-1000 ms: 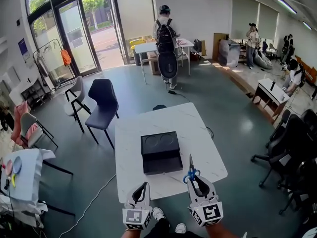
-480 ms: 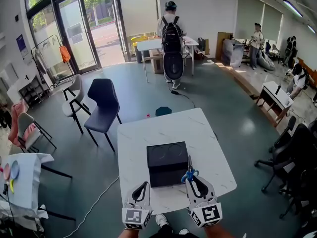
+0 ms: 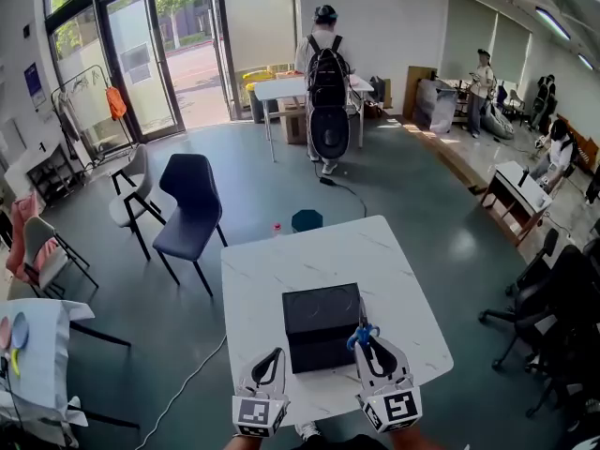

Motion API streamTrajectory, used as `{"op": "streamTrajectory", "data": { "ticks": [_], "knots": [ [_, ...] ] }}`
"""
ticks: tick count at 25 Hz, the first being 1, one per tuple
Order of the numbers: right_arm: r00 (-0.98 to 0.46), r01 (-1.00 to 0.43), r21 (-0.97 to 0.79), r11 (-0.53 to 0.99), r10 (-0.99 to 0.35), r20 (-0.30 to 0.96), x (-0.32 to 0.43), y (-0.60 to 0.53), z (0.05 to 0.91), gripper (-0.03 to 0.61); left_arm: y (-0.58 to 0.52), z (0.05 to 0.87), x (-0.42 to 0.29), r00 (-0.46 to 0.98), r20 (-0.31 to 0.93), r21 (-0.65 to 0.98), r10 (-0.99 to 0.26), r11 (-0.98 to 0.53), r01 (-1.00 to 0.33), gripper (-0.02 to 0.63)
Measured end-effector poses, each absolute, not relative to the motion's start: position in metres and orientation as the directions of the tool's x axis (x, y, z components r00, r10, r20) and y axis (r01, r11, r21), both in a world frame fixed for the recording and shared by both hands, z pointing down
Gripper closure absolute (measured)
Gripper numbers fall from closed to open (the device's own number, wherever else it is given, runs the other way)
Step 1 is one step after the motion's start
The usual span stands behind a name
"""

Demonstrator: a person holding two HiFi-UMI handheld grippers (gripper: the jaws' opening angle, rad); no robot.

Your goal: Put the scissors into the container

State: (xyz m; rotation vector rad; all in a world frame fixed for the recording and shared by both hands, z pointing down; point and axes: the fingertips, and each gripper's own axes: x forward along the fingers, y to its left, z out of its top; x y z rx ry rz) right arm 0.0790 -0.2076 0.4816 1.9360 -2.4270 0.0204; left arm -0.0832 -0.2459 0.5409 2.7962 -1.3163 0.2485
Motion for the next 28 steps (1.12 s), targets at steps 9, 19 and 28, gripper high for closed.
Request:
{"op": "streamTrajectory", "data": {
  "ticks": [9,19,28],
  "knots": [
    [-0.223,-0.974,0.013,0.225,-0.971,0.084,0.087,-0.224,0.499,0.494,-0.261,0.546,-0.069,0.654,0.177,-0.024,-0.736,-0.667,-0.745,0.606],
    [-0.302,-0.952,0.008,0.307,-0.94,0.16,0.109,-0.243,0.523,0.494,-0.276,0.558,-0.052,0.601,0.203,-0.011,-0.773,-0.615,-0.788,0.606],
    [-0.427,-0.888,0.048,0.458,-0.858,0.284,0.1,-0.25,0.564,0.495,-0.278,0.572,-0.052,0.547,0.237,0.011,-0.803,-0.561,-0.828,0.606]
  ]
}}
